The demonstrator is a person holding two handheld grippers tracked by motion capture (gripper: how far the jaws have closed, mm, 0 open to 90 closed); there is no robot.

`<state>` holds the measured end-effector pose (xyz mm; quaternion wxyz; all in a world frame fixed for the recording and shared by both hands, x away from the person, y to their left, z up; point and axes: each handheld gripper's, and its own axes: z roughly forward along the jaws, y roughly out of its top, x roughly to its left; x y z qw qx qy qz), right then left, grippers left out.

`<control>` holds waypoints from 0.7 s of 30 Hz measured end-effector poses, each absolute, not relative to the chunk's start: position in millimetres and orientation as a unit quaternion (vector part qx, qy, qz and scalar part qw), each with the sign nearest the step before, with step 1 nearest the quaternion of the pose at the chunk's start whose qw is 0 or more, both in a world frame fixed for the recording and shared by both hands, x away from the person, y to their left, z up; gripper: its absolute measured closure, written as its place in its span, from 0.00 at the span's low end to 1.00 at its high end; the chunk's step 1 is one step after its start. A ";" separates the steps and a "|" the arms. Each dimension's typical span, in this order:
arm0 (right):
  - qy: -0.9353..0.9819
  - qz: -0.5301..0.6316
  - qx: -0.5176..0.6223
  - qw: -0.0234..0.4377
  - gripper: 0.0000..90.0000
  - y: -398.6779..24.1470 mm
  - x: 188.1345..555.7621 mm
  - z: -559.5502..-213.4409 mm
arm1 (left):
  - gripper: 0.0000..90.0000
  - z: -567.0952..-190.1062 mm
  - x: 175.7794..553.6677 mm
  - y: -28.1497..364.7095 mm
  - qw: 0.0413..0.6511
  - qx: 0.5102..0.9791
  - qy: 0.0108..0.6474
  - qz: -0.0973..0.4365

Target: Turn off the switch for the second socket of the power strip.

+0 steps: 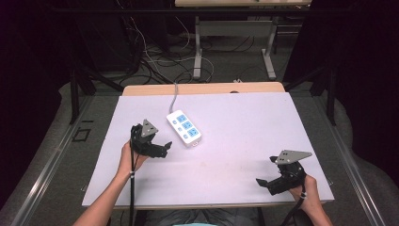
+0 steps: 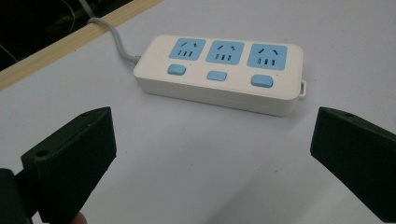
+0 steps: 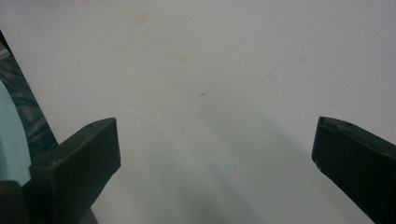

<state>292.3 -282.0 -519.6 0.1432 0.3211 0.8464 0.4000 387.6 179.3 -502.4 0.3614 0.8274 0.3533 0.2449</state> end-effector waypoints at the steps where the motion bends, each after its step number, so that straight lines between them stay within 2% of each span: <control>1: 0.847 0.400 0.321 0.142 0.01 -281.8 292.2 -519.6 | 0.00 -502.0 389.0 179.0 0.360 0.828 0.351 0.250; 21: 0.851 0.394 0.318 0.138 0.01 -282.0 291.6 -518.9 | 0.00 -494.1 413.4 165.2 0.372 0.823 0.350 0.249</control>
